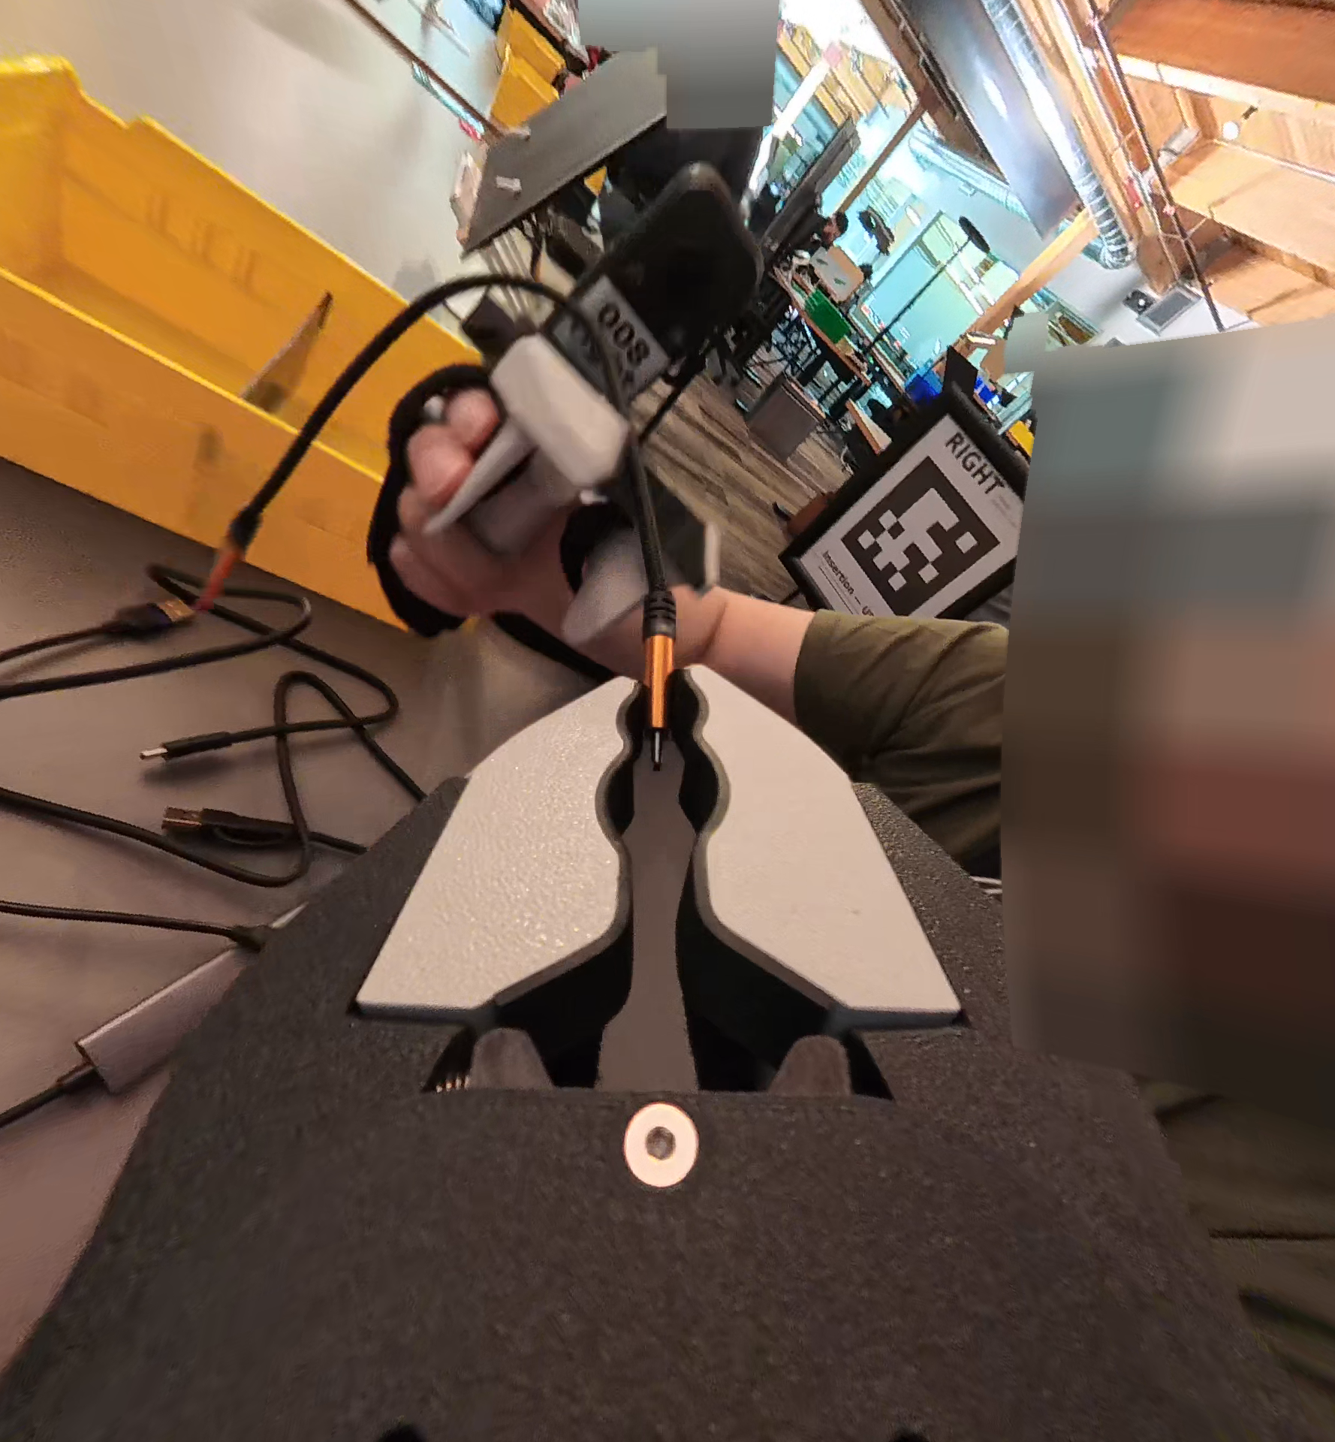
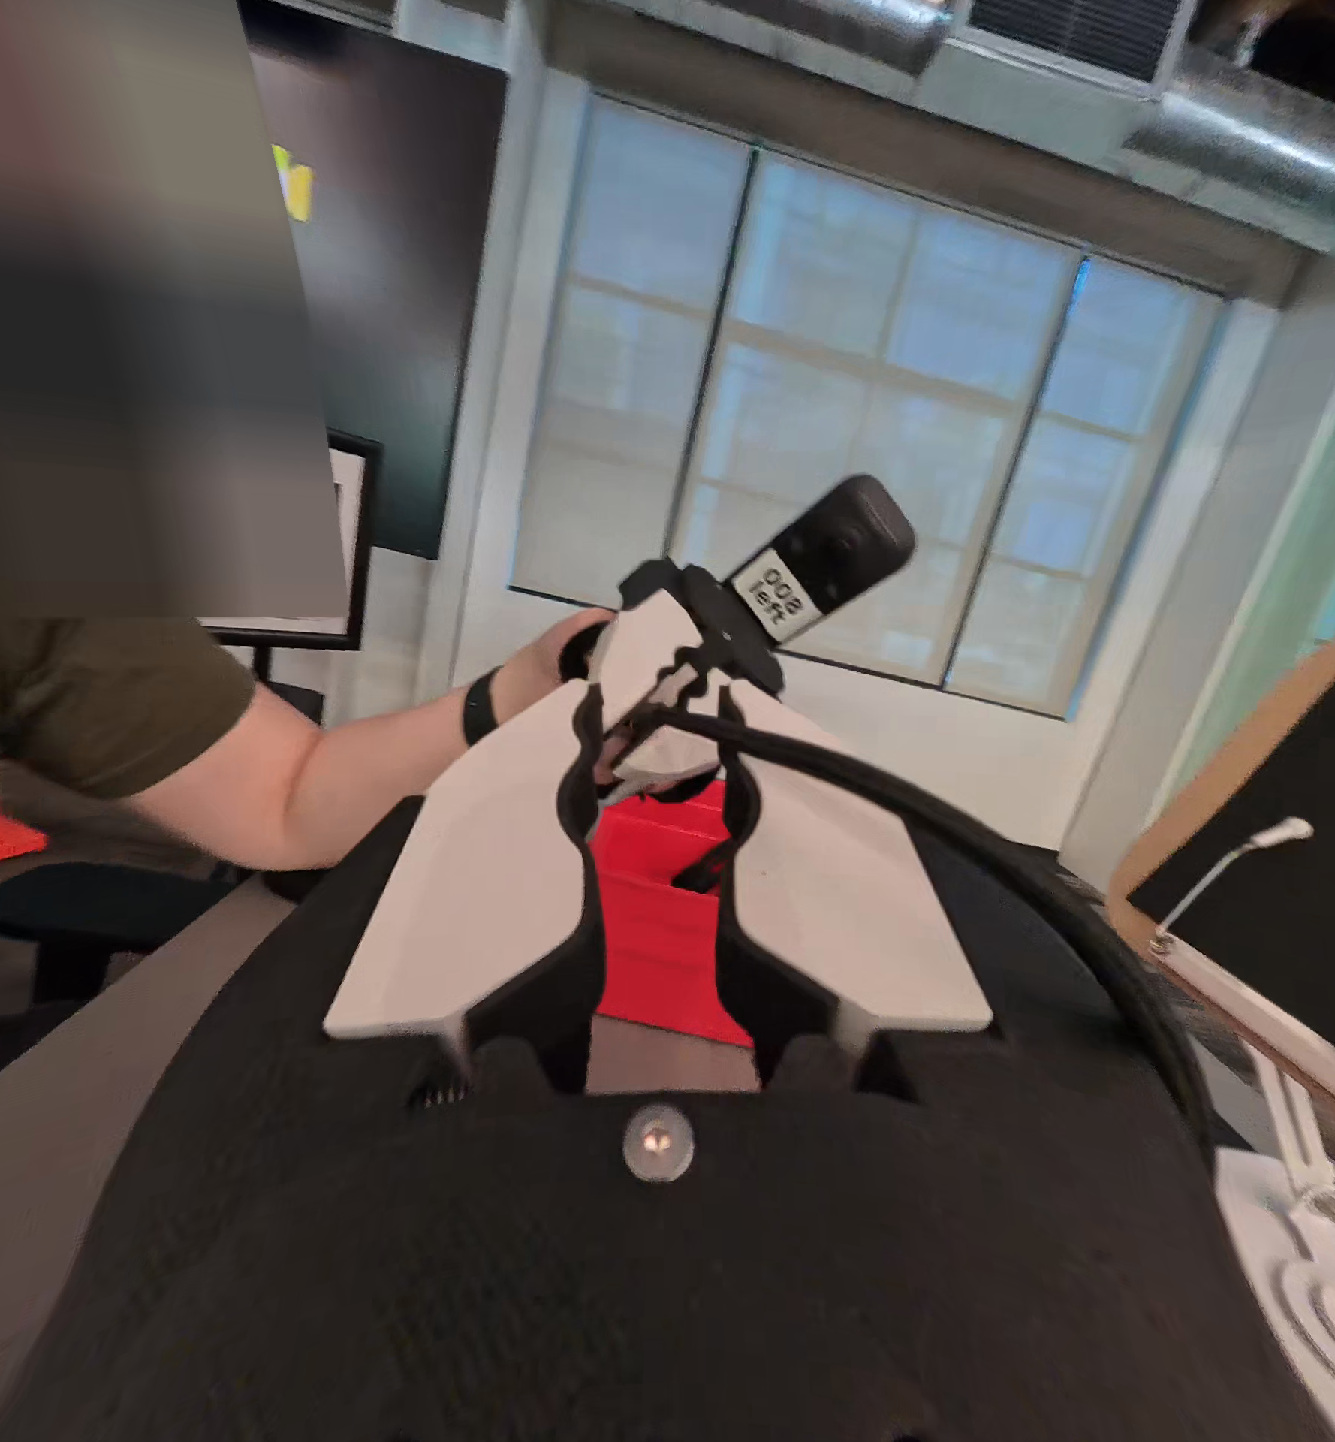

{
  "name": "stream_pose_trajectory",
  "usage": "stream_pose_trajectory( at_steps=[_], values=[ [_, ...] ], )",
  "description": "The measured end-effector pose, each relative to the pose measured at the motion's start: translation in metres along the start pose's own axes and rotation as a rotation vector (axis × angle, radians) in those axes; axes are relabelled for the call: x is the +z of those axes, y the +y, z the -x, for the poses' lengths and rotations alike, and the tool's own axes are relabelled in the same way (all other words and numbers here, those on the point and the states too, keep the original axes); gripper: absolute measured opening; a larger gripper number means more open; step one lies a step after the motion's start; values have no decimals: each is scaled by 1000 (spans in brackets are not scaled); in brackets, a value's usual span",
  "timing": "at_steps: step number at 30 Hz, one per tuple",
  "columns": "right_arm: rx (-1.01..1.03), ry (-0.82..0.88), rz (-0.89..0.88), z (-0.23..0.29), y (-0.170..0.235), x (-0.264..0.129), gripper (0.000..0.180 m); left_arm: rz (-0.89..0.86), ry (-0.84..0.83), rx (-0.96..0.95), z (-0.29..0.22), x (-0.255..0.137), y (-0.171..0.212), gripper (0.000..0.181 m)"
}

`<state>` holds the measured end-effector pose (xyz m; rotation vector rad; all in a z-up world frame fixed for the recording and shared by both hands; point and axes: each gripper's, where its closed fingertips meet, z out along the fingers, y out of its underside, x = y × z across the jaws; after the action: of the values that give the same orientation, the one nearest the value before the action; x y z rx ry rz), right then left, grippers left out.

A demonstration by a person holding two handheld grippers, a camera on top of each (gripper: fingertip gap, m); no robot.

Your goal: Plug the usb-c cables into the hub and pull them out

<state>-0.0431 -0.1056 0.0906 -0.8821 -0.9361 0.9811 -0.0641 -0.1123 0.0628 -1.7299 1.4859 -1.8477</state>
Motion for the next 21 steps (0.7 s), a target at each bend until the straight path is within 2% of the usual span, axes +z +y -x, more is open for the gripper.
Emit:
stream_pose_trajectory(
  at_steps=[1, 4, 6, 10, 12, 17, 19, 21],
  values=[
    [5, -20, 12, 2, 0, 0, 28, 15, 17, -13, 0, 2, 3, 6],
    [-65, -37, 109, 7, 9, 1, 25, 43, 44, -42, 1, 5, 8, 6],
    [-117, -8, 185, 5, 12, 3, 6, 52, 42, -49, 3, 5, 9, 6],
    [-179, 26, 231, 5, 5, 5, 5, 23, 44, -10, -2, 3, 3, 6],
    [-184, 65, 192, 1, -5, 5, 5, -40, 20, 62, -4, 0, -9, 7],
    [-84, 160, 36, -10, -31, 2, 5, -243, -45, 295, -13, -13, -39, 23],
    [-28, 195, 0, -16, -36, 1, 5, -310, -148, 429, -9, -18, -48, 35],
    [38, 230, -26, -22, -40, -1, 5, -354, -275, 573, -7, -25, -52, 40]
  ],
)
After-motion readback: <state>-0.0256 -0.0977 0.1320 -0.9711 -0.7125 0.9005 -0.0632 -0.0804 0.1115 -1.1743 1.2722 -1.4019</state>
